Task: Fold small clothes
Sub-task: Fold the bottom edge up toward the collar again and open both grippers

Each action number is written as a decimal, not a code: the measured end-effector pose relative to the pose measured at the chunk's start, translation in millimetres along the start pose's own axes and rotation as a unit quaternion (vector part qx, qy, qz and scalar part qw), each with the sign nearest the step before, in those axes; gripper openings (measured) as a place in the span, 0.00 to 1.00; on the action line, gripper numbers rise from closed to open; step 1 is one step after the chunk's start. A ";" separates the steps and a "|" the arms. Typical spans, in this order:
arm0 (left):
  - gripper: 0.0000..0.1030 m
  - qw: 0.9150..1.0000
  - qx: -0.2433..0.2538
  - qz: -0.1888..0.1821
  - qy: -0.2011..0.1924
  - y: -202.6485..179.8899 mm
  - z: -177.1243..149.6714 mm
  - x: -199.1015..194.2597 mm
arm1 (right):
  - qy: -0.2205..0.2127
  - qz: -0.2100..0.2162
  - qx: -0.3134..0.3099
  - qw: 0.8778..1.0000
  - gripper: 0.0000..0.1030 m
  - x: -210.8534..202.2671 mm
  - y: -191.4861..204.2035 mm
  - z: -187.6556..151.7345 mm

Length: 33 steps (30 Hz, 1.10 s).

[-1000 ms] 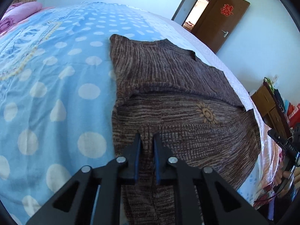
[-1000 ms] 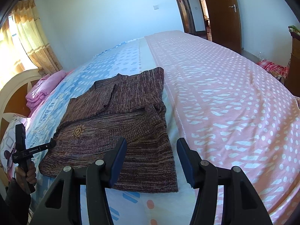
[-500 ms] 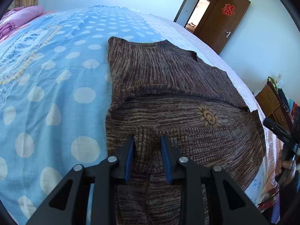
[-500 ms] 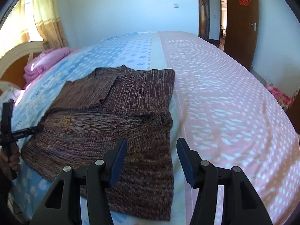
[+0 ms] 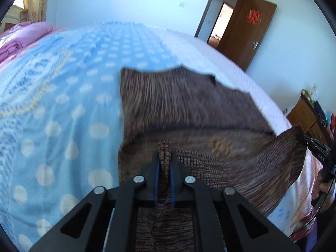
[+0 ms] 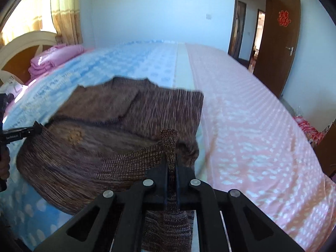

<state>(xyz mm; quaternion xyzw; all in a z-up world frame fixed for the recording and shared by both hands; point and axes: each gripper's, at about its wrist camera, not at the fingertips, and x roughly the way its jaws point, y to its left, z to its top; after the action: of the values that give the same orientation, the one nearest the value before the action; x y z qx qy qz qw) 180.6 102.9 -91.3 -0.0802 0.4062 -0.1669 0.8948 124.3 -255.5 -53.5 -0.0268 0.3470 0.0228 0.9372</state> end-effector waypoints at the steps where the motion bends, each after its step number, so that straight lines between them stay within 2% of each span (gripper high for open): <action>1: 0.08 1.000 -0.003 0.001 -0.010 -0.8 8.3 -4.7 | -0.009 0.004 0.006 1.000 0.05 -4.4 -1.5 5.7; 8: 0.08 0.999 -0.025 0.030 -0.038 6.8 55.8 -3.8 | -0.045 -0.007 -0.003 0.999 0.05 6.5 3.5 47.2; 15: 0.08 0.996 -0.054 0.054 -0.043 28.4 112.2 29.7 | -0.057 -0.035 -0.030 0.997 0.05 53.6 1.5 101.8; 19: 0.08 0.994 -0.058 0.074 -0.047 32.3 139.6 56.6 | -0.058 -0.060 -0.029 0.996 0.05 97.4 -7.6 129.8; 24: 0.08 0.992 -0.055 0.105 -0.036 32.8 155.9 104.9 | -0.033 -0.083 -0.011 0.996 0.05 160.2 -20.2 132.7; 28: 0.08 0.989 -0.038 0.140 -0.003 32.0 149.9 151.0 | 0.017 -0.116 -0.003 0.993 0.05 206.2 -26.4 110.9; 30: 0.09 0.985 -0.019 0.170 0.001 30.0 141.6 166.2 | 0.041 -0.119 0.005 0.992 0.05 218.5 -29.3 104.0; 33: 0.13 0.980 0.001 0.198 -0.003 22.2 144.3 168.1 | 0.046 -0.141 0.002 0.989 0.05 218.6 -29.2 104.9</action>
<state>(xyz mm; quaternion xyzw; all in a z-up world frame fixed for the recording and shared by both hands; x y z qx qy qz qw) 397.7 63.6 -120.4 0.0024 0.4109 0.0128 0.9116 360.0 -272.5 -115.5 -0.0746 0.3825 -0.1110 0.9142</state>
